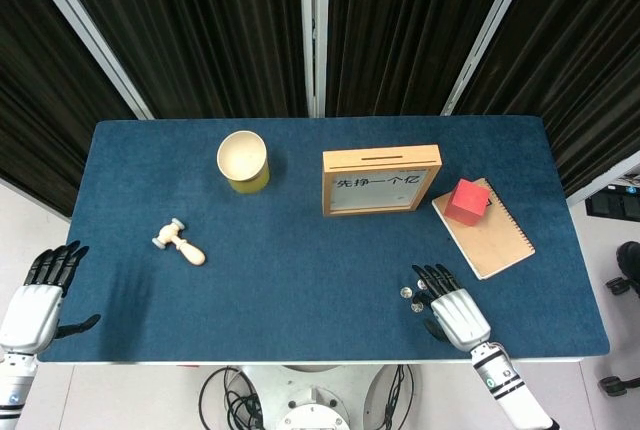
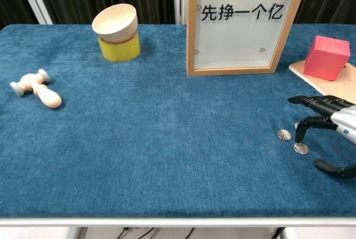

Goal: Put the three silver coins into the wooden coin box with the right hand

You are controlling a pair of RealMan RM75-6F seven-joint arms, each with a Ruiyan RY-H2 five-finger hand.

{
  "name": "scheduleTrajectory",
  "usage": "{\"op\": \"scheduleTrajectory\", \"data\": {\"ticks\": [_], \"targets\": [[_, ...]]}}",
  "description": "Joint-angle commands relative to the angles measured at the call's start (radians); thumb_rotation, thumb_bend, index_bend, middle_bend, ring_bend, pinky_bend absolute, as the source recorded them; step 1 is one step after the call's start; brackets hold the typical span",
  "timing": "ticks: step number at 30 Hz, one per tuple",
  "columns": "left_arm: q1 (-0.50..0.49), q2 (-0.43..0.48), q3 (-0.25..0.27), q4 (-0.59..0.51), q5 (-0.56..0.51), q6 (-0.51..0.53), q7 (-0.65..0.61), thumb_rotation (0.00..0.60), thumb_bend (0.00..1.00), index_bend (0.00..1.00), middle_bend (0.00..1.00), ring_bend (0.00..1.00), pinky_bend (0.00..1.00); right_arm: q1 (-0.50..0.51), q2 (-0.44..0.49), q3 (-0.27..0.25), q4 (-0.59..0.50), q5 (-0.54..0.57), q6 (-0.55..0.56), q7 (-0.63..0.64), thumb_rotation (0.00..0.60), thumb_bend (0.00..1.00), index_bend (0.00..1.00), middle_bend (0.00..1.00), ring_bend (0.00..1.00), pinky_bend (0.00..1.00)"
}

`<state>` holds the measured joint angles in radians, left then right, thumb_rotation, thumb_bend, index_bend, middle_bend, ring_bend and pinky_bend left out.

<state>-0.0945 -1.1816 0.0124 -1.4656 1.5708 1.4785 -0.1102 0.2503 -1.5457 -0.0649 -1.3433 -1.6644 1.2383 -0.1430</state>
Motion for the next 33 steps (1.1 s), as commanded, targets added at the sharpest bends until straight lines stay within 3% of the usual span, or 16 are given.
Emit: {"op": "scheduleTrajectory", "data": {"ticks": [1, 33], "targets": [[-0.001, -0.001, 0.0, 0.003, -0.001, -0.002, -0.002, 0.6, 0.0, 0.02, 0.0, 0.0, 0.0, 0.001, -0.003, -0.001, 0.005, 0.003, -0.001, 0.001, 0.6, 0.31, 0.41, 0.0, 0.0, 0.0], [-0.004, -0.013, 0.003, 0.045, -0.002, -0.01, -0.045, 0.6, 0.0, 0.02, 0.0, 0.0, 0.0, 0.016, -0.029, -0.008, 0.028, 0.04, -0.019, -0.019, 0.6, 0.32, 0.45, 0.0, 0.0, 0.0]]}}
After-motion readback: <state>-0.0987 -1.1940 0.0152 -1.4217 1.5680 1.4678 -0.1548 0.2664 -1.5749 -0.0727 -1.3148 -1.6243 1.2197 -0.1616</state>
